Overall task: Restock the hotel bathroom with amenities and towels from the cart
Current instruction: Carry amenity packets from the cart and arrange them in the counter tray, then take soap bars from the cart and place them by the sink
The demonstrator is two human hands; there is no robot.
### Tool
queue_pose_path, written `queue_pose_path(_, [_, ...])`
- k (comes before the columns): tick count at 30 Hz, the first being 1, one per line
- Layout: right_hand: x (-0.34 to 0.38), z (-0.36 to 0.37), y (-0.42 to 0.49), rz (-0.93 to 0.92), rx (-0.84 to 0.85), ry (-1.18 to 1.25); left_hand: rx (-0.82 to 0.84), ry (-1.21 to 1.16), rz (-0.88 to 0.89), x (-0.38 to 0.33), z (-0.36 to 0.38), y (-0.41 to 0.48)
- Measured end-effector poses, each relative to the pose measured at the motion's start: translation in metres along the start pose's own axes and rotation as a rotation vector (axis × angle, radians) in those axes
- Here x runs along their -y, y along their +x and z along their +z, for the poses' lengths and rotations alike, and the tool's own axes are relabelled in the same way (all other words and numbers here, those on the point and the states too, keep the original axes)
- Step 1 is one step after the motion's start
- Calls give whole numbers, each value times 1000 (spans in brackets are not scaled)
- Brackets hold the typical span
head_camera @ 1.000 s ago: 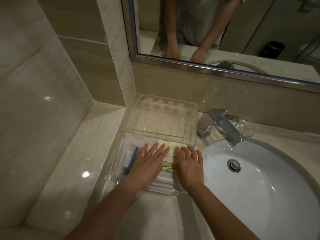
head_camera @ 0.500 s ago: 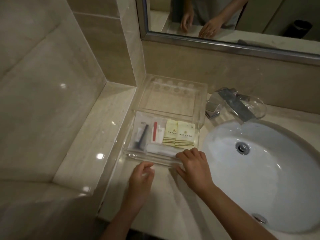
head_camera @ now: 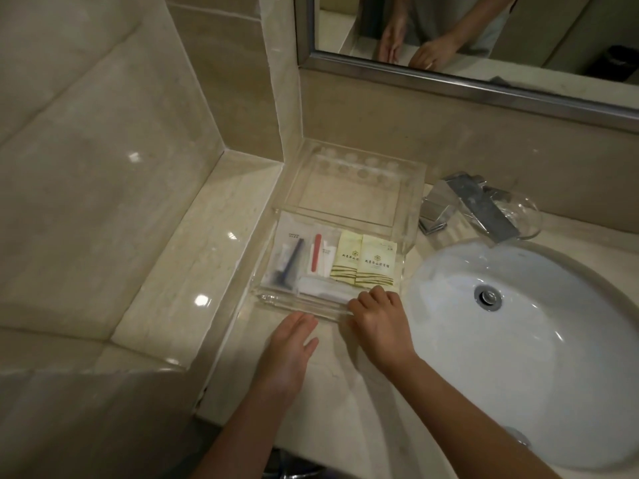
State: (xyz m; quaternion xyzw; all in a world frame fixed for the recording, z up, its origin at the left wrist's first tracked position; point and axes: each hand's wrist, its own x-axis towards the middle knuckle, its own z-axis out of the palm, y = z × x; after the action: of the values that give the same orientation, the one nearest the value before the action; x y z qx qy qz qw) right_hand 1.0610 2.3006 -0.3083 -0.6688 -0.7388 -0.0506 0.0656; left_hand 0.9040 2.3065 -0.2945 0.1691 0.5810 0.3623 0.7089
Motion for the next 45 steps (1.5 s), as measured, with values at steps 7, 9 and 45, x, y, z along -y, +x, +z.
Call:
queue_pose_path(7, [-17, -5, 27, 47, -32, -41, 136, 61, 21, -26, 5, 22])
queue_pose_path(9, [-20, -5, 39, 49, -30, -51, 150, 31, 12, -39, 13, 31])
queue_pose_path(45, [-81, -24, 61, 315, -85, 184, 370, 858, 223, -75, 82, 73])
